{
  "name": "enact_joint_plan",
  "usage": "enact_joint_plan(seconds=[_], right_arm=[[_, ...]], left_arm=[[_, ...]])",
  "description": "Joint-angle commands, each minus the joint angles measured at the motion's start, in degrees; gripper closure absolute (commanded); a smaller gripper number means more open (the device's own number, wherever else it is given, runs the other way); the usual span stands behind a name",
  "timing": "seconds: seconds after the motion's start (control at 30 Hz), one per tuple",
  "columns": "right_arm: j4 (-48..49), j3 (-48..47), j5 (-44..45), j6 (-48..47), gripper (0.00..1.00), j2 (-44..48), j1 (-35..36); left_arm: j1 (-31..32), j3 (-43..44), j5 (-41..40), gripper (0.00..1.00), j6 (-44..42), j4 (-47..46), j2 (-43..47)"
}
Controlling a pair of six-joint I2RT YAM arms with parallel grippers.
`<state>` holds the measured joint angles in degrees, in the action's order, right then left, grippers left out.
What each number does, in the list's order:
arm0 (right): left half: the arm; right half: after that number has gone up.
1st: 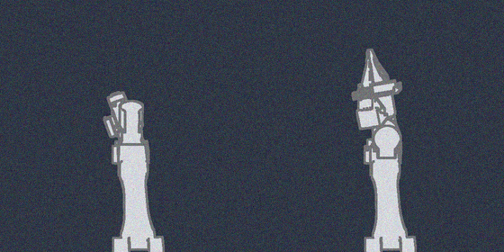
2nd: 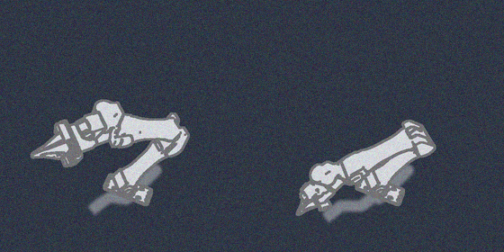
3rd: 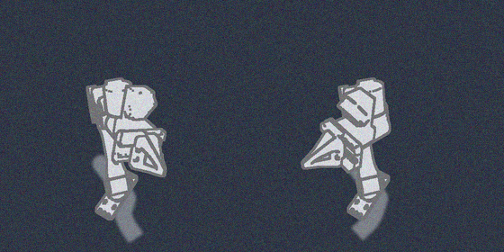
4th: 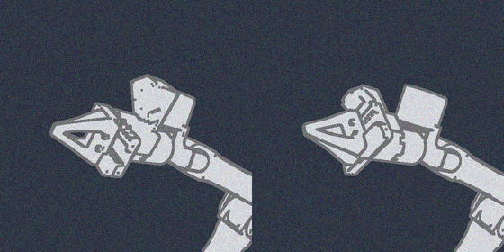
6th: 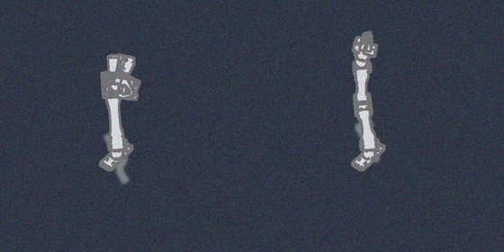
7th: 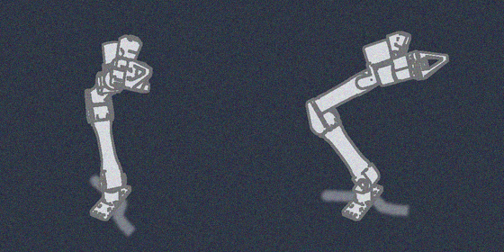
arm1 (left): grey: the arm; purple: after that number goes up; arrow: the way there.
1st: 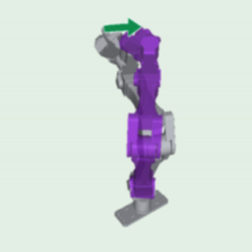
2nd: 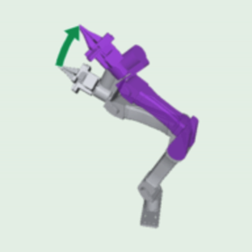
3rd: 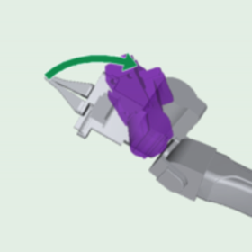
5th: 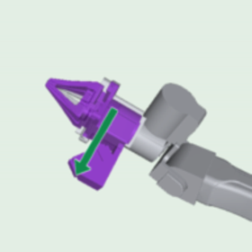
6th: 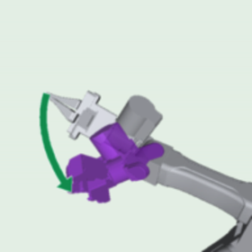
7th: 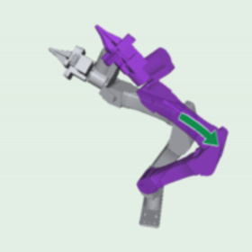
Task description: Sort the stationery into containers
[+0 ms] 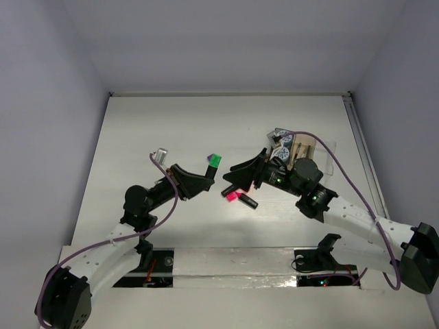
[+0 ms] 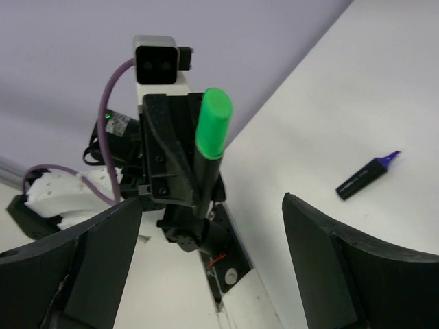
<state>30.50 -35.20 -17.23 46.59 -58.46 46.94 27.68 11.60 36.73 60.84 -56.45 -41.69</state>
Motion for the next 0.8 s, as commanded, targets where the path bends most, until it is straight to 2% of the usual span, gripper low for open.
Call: enact_joint_plan(seconds=[0.0,0.23,0.37,0.5,0.6,0.67,0.77], right_arm=[[-6.5,-5.1,2.6,-5.8,0.10,-0.5,-1.7],[-2.2,-11.2,-2.1,-5.8,0.11,-7.7,-3.1],[-0.3,-12.6,-3.4,-5.5,0.16,-9.7,-3.6],[2.5,-13.6,-6.1,-4.1,0.33,-11.6,-3.6],[3.8,-13.8,-7.5,-3.1,0.40,-12.6,-3.6],[4.6,-13.9,-8.2,-2.6,0.41,-13.0,-3.6],[5.7,-14.0,-9.0,-2.0,0.51,-13.3,-3.6]], left_arm=[[0.3,-0.5,1.9,1.00,1.8,-8.4,-0.8],[0.3,-1.0,3.3,1.00,2.6,-9.7,-0.8],[0.3,-1.2,3.7,1.00,2.6,-9.6,-0.9],[0.3,-1.5,3.9,1.00,2.6,-9.6,-1.0],[0.3,-1.6,3.8,1.00,2.8,-9.7,-0.9],[0.3,-1.7,3.8,1.00,2.8,-9.7,-1.1],[0.3,-1.8,3.9,1.00,2.7,-9.6,-1.1]])
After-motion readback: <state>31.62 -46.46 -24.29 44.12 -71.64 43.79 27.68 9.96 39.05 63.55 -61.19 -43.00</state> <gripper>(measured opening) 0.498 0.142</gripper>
